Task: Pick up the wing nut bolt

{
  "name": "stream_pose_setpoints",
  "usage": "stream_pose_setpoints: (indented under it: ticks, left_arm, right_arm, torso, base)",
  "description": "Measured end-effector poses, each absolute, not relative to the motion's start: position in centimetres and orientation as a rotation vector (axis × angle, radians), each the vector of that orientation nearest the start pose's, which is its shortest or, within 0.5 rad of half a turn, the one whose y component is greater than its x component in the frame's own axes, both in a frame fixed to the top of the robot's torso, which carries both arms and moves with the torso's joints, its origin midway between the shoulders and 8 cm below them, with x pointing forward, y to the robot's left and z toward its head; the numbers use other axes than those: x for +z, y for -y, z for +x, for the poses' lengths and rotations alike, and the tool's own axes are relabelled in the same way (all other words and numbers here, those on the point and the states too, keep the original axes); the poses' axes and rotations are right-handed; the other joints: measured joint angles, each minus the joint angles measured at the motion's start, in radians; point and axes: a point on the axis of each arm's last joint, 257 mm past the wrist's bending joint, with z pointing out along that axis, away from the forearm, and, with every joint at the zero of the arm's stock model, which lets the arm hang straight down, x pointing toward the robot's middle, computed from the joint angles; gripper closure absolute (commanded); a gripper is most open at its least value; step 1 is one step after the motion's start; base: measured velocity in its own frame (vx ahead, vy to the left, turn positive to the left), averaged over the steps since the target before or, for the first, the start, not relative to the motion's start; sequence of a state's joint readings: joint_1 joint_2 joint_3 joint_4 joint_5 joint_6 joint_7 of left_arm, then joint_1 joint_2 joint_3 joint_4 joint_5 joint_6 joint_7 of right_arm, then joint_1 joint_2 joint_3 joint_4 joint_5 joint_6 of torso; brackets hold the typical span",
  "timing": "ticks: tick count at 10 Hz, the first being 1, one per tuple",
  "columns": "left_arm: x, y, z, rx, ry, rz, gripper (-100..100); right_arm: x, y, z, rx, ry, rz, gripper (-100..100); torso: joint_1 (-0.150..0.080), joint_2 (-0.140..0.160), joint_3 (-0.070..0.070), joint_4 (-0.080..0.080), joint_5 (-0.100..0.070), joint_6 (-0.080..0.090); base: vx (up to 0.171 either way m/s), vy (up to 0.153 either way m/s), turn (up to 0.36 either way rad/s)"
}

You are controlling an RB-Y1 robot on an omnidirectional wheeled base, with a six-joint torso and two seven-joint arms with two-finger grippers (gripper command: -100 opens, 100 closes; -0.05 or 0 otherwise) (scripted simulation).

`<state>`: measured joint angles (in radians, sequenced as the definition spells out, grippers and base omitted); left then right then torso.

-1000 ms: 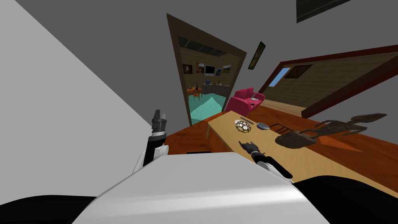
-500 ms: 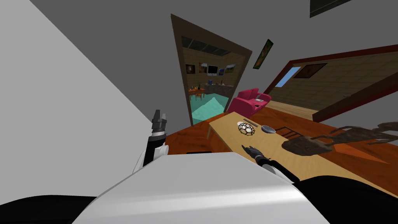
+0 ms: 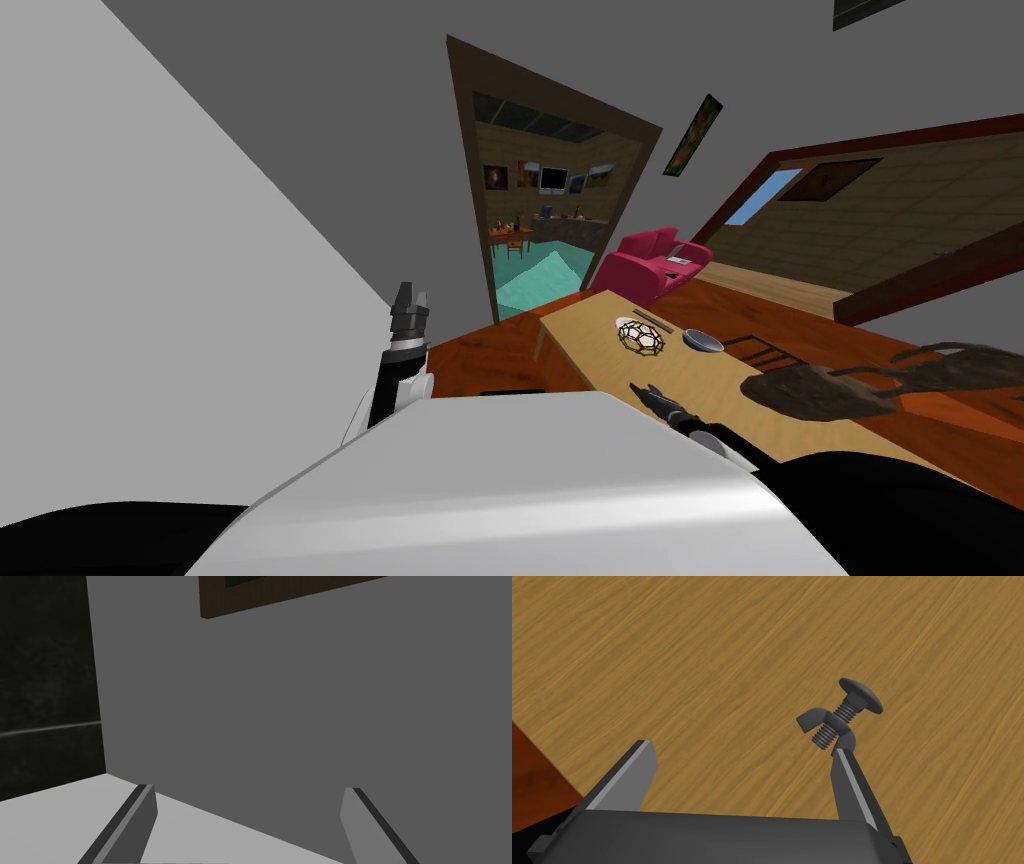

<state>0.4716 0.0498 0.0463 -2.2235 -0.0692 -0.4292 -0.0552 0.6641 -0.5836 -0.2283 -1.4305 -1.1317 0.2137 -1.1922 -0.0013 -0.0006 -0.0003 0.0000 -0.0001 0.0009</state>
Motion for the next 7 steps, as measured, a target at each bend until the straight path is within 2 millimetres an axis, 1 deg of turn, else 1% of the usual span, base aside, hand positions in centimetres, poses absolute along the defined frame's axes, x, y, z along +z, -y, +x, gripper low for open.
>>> stream_pose_setpoints:
  ticks: [2, 3, 5, 6, 7]
  left_arm:
    - [-0.5, -28.7, 36.7, -1.144, -0.769, -0.631, 0]
    - [-0.5, -28.7, 36.7, -1.144, -0.769, -0.631, 0]
    - [-0.5, -28.7, 36.7, -1.144, -0.769, -0.631, 0]
    - [-0.5, -28.7, 36.7, -1.143, -0.769, -0.631, 0]
    - [-0.5, -28.7, 36.7, -1.144, -0.769, -0.631, 0]
  right_arm:
    - [-45.5, 59.2, 16.3, -1.194, -0.84, -2.978, -100]
    - [-45.8, 59.7, 15.0, -1.153, -0.918, -2.959, -100]
    - [-46.6, 60.4, 13.4, -1.079, -1.062, -2.9, -100]
    - [-47.0, 60.7, 12.9, -1.053, -1.116, -2.877, -100]
    - [-47.4, 61.2, 11.8, -1.013, -1.186, -2.851, -100]
  torso:
    - [-0.001, 0.0, 0.0, 0.0, 0.0, 0.0]
    - [-0.001, 0.0, 0.0, 0.0, 0.0, 0.0]
    - [-0.002, -0.001, 0.0, 0.0, 0.0, -0.001]
    - [-0.002, -0.001, 0.0, 0.0, 0.0, 0.0]
    - [-0.002, -0.001, 0.0, 0.0, 0.0, 0.0]
  base:
    - [0.018, -0.034, 0.084]
    - [0.021, -0.037, 0.064]
    - [0.026, -0.041, 0.088]
    - [0.023, -0.041, 0.091]
    - [0.014, -0.038, 0.055]
